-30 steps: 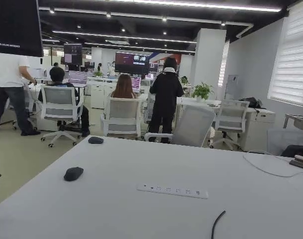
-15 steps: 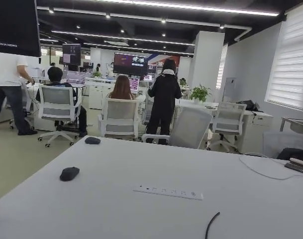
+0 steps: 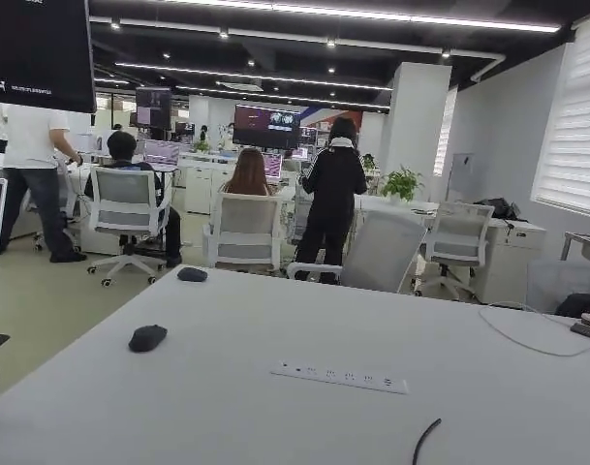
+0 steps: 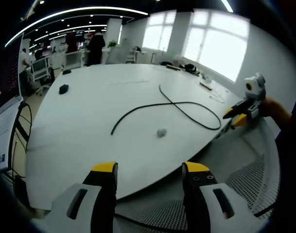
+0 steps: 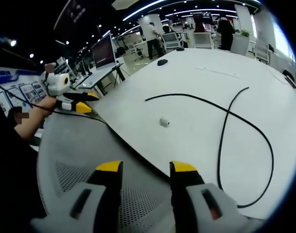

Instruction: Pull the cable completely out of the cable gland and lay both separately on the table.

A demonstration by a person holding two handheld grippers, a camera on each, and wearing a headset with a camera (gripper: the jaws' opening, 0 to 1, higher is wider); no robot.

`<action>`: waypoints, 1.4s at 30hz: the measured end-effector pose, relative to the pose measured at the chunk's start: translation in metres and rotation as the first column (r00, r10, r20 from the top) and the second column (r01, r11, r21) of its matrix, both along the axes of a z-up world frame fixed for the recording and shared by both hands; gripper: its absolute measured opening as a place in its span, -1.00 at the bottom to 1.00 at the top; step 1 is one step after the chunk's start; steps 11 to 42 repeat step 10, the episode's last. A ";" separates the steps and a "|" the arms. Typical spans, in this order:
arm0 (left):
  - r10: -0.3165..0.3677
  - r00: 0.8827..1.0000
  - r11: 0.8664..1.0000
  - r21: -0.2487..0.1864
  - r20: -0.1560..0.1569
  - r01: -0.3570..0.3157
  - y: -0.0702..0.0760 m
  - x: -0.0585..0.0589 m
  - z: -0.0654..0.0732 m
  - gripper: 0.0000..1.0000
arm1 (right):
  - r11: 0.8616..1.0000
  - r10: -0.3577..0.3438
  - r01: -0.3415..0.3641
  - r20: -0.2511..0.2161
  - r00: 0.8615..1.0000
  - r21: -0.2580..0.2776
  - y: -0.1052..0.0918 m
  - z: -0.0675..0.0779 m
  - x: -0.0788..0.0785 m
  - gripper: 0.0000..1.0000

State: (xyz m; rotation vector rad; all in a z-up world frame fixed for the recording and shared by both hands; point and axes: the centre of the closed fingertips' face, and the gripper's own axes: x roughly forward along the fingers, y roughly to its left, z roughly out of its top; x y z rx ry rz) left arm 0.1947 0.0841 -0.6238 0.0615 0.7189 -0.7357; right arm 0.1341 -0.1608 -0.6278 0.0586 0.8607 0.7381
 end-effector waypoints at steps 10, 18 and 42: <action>-0.039 0.999 0.997 0.064 -0.007 0.040 0.001 -0.003 -0.009 0.00 | 0.996 0.042 -0.043 -0.010 0.999 -0.074 0.009 -0.012 -0.006 -0.21; -0.039 0.999 0.997 0.064 -0.007 0.040 0.001 -0.003 -0.009 0.00 | 0.996 0.042 -0.043 -0.010 0.999 -0.074 0.009 -0.012 -0.006 -0.21; -0.039 0.999 0.997 0.064 -0.007 0.040 0.001 -0.003 -0.009 0.00 | 0.996 0.042 -0.043 -0.010 0.999 -0.074 0.009 -0.012 -0.006 -0.21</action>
